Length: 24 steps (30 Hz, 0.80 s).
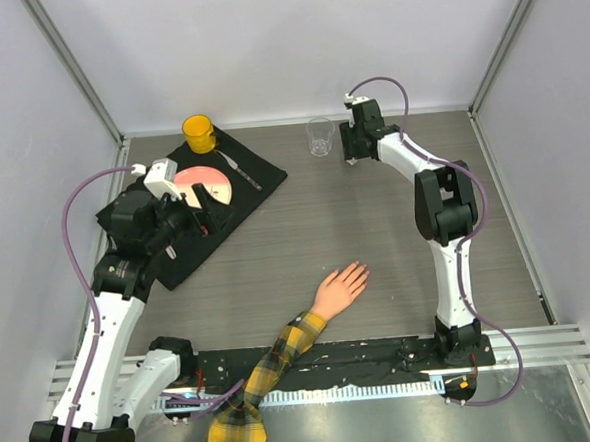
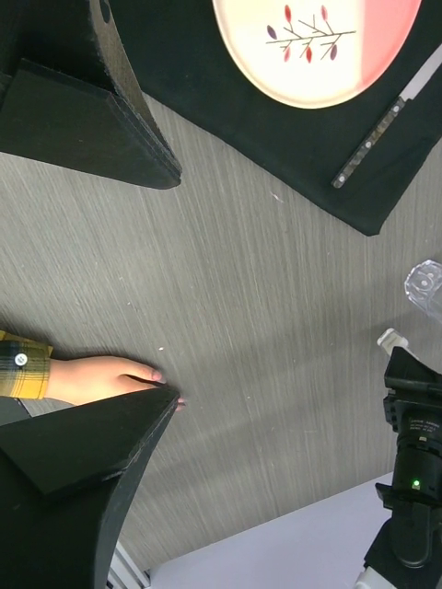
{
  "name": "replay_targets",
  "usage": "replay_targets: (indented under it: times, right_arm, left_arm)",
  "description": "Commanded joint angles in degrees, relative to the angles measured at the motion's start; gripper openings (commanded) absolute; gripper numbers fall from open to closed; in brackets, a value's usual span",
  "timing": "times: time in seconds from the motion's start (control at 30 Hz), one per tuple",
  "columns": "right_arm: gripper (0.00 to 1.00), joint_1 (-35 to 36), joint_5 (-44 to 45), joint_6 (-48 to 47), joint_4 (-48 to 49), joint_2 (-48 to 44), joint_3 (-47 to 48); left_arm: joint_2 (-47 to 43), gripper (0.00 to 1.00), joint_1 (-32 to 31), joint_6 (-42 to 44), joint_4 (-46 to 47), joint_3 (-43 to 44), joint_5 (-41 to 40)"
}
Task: Paint the nails
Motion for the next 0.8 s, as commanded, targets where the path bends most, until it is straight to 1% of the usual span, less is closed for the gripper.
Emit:
replay_targets:
  times: [0.0,0.13,0.3,0.37,0.43,0.53,0.57,0.6,0.67,0.7,0.73,0.77]
  right_arm:
    - [0.51,0.29,-0.86,-1.05,2.92,0.73,3.86]
    - [0.42,0.29,-0.42,-0.97,2.83,2.14,5.53]
    - [0.35,0.29,-0.16,-0.7,2.22,3.37,7.46]
    - [0.29,0.29,0.02,-0.79,1.78,3.98,8.16]
    - [0.27,0.2,-0.07,-0.97,1.69,4.42,8.6]
    - [0.17,0.29,-0.07,-1.23,0.99,4.69,9.13]
    - [0.12,0.29,-0.16,-1.23,0.46,4.69,9.22]
    - [0.01,0.46,0.02,-1.23,-0.33,4.6,9.57]
    - [0.01,0.64,0.89,-0.44,-5.05,3.03,11.33]
    - [0.01,0.99,1.16,0.0,-6.38,1.63,11.07]
    - [0.01,2.04,1.16,0.61,-7.36,-0.21,8.2]
    - [0.01,3.0,1.42,2.44,-8.06,-5.8,5.82]
  left_arm:
    - [0.04,0.94,0.19,-0.25,3.41,-0.43,1.63]
    - [0.04,0.94,0.19,-0.17,3.32,-0.52,1.71]
    - [0.13,0.93,0.11,-0.17,2.79,-0.6,2.06]
    - [0.04,0.93,0.2,-0.34,2.53,-0.69,2.15]
    - [-0.13,0.92,0.2,-0.43,2.36,-0.69,2.42]
    - [-0.57,0.91,0.2,-0.6,2.09,-0.69,2.68]
    - [-0.57,0.91,0.11,-0.61,1.92,-0.78,2.77]
    - [-0.57,0.9,0.19,-0.61,2.0,-0.69,3.2]
    - [-0.57,0.89,0.19,-0.69,2.53,-0.95,3.99]
    - [-0.14,0.89,0.11,-0.87,3.05,-1.13,6.17]
    - [0.3,0.89,0.11,-0.96,3.75,-1.39,7.67]
    - [0.92,0.88,0.11,-1.39,5.59,-1.83,9.08]
